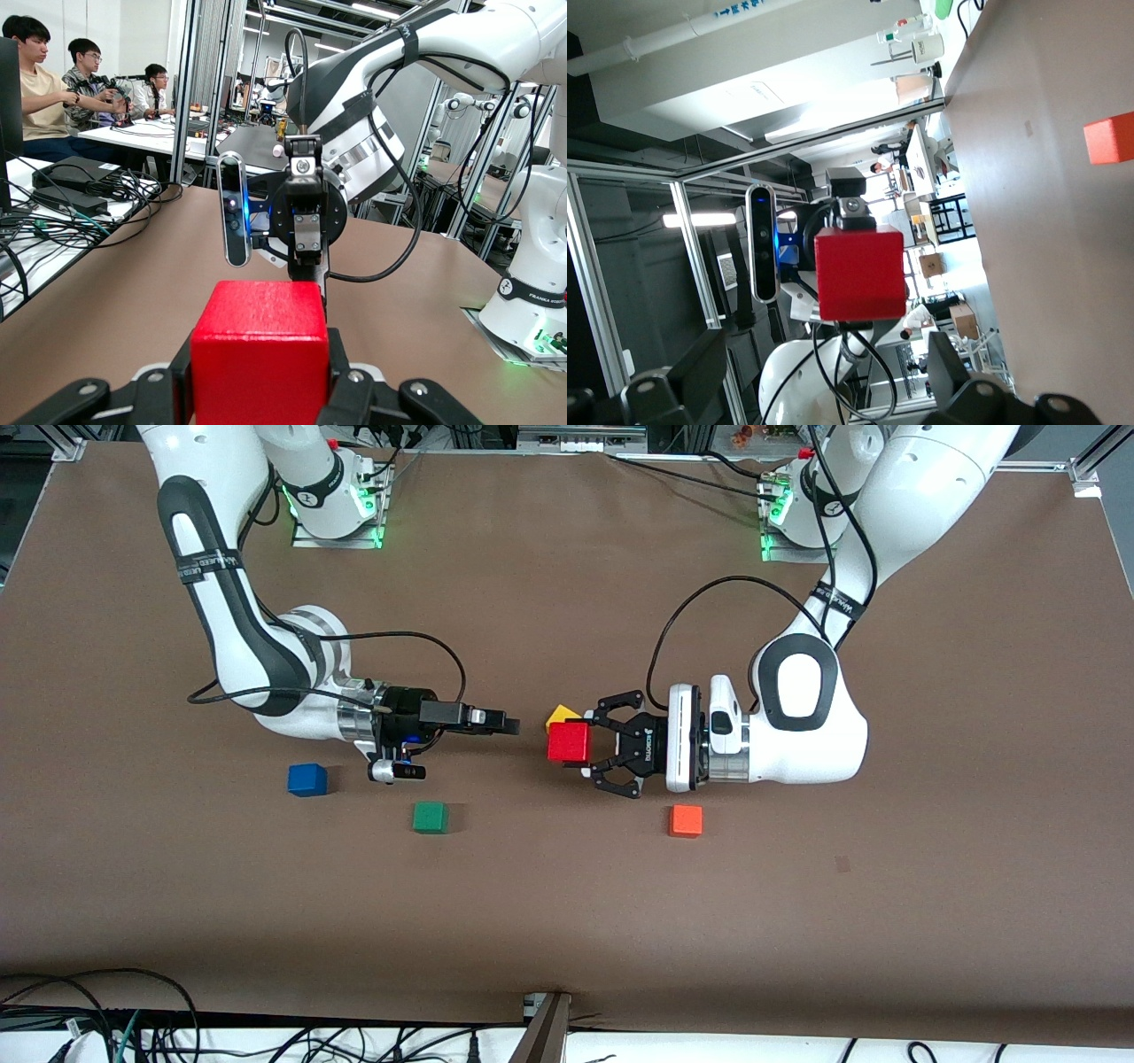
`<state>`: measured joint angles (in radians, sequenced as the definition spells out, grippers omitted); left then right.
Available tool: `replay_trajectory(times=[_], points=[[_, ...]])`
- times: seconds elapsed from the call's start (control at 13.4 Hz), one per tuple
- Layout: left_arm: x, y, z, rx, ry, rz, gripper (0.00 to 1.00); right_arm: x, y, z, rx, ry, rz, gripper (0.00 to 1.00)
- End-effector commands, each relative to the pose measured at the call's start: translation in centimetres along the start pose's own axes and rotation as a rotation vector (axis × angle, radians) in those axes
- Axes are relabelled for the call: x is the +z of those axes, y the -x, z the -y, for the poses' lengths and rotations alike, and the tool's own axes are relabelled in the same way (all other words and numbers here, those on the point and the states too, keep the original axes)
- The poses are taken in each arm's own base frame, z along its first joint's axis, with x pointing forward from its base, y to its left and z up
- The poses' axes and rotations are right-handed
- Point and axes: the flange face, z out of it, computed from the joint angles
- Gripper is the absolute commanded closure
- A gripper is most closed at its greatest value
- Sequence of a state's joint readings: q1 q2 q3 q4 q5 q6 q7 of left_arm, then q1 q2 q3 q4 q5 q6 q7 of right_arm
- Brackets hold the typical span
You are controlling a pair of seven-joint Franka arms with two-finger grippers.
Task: Pass red block to right arm, stack on blue
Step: 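Carry the red cube toward the right gripper at table center, then close the right gripper on the red cube and open the left gripper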
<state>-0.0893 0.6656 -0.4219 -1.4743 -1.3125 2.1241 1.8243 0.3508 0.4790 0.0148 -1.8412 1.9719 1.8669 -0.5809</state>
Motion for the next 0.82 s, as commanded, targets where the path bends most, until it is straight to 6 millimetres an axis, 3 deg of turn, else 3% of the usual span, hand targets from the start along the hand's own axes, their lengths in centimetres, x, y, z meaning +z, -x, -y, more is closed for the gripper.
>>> replay_trajectory(times=[0.0,0.45,0.75], points=[[0.7,-0.3,-0.3,0.022,-0.007,-0.028,1.00,1.3,0.4,0.7,-0.014,-0.010,-0.045,0.00],[0.7,-0.2,-0.2,0.020,-0.007,-0.029,1.00,4.1,-0.2,-0.1,-0.012,-0.009,-0.070,0.00],[0.7,-0.3,-0.2,0.014,-0.009,-0.038,1.00,4.9,-0.7,-0.5,-0.008,-0.016,-0.078,0.00]])
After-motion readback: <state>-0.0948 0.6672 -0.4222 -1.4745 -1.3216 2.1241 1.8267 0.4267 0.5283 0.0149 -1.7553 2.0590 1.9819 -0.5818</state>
